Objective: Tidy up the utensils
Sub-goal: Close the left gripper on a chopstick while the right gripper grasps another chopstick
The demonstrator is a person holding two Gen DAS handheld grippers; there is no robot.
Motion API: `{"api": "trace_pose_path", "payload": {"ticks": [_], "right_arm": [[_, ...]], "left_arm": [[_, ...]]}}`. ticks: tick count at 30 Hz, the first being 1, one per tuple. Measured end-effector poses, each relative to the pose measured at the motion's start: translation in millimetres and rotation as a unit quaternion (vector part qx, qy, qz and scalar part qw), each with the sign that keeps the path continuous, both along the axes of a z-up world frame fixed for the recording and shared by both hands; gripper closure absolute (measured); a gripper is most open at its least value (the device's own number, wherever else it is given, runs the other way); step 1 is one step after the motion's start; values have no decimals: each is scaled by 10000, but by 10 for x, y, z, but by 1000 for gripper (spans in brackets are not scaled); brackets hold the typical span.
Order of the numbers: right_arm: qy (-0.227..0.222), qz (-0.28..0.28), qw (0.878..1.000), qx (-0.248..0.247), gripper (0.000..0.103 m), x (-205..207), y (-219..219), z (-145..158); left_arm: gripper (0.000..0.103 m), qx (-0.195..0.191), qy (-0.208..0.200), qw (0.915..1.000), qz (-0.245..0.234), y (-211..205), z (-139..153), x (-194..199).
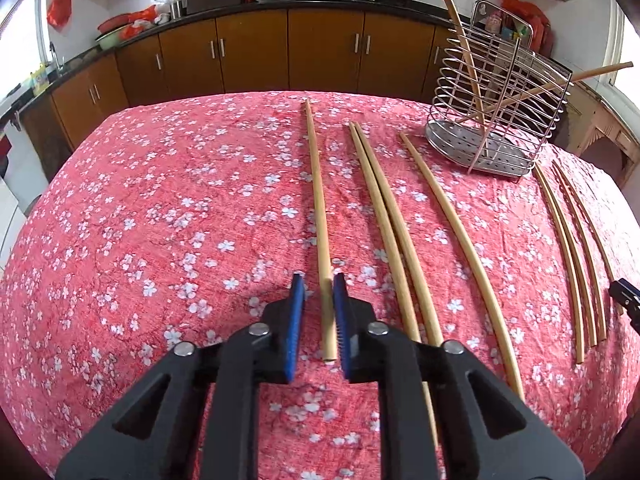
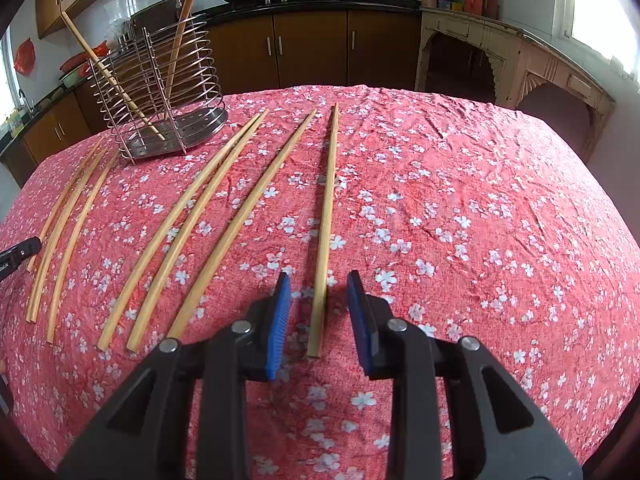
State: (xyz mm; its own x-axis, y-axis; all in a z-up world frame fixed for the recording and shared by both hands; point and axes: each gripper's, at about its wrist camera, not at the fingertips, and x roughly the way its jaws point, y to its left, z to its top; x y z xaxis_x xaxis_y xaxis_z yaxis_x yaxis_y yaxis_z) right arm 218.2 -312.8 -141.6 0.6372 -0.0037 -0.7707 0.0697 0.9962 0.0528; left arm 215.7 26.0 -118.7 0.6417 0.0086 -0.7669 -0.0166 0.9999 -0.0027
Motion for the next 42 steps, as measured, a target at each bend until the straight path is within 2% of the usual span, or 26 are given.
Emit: {"api": "trace_pose_path", "payload": {"ticks": [3,42], "right_arm": [[-2,1,10000,19,74,-8,-8,0],[0,-21,10000,57,74,-25,-2,1]], "left_arm": [[94,17,6,10000,29,26,-6,33],[93,-55,2,10000,47,43,2,21]]}}
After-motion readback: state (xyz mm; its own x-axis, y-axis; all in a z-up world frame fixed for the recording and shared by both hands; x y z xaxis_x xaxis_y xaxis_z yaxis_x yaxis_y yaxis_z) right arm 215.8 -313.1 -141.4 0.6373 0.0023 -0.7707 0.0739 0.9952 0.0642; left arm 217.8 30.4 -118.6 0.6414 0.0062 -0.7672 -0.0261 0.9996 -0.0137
